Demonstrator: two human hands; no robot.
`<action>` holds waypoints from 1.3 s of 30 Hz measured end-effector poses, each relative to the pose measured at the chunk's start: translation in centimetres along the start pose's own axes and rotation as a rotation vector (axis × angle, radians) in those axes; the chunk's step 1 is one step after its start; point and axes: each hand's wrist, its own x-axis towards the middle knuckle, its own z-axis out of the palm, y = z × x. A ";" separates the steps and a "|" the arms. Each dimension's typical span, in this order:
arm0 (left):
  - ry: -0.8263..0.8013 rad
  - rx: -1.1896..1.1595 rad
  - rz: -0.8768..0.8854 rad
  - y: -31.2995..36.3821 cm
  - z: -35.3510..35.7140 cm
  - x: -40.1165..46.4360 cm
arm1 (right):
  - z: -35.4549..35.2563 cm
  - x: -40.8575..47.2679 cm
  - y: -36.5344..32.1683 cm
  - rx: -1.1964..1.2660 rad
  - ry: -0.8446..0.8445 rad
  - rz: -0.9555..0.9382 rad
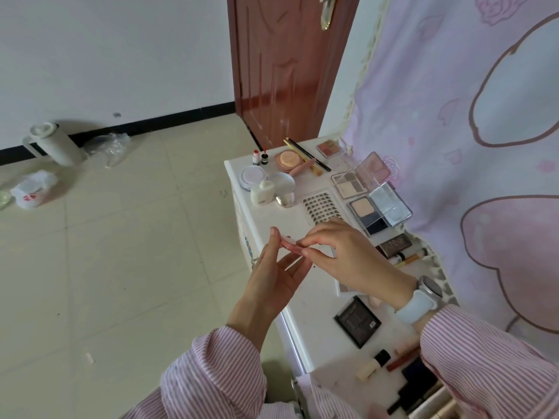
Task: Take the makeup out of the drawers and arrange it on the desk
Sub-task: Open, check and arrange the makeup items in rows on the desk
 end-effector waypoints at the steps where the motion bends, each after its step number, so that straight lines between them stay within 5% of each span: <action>1: 0.005 0.005 -0.015 0.0 -0.2 0.0 | -0.2 0.0 -0.2 -0.019 -0.017 -0.004; 14: 0.030 0.145 -0.088 -0.2 -0.9 0.7 | 0.4 -0.2 -0.8 -0.265 -0.107 0.052; 25: 0.052 0.209 -0.236 0.4 -2.2 2.8 | 1.8 0.6 2.0 -0.002 -0.305 0.174; 33: 0.038 0.351 -0.496 2.2 -4.1 4.8 | 2.1 1.8 5.0 0.198 -0.166 0.393; 39: 0.095 0.447 -0.369 3.1 -4.7 6.9 | 4.7 1.8 6.3 0.297 -0.033 0.639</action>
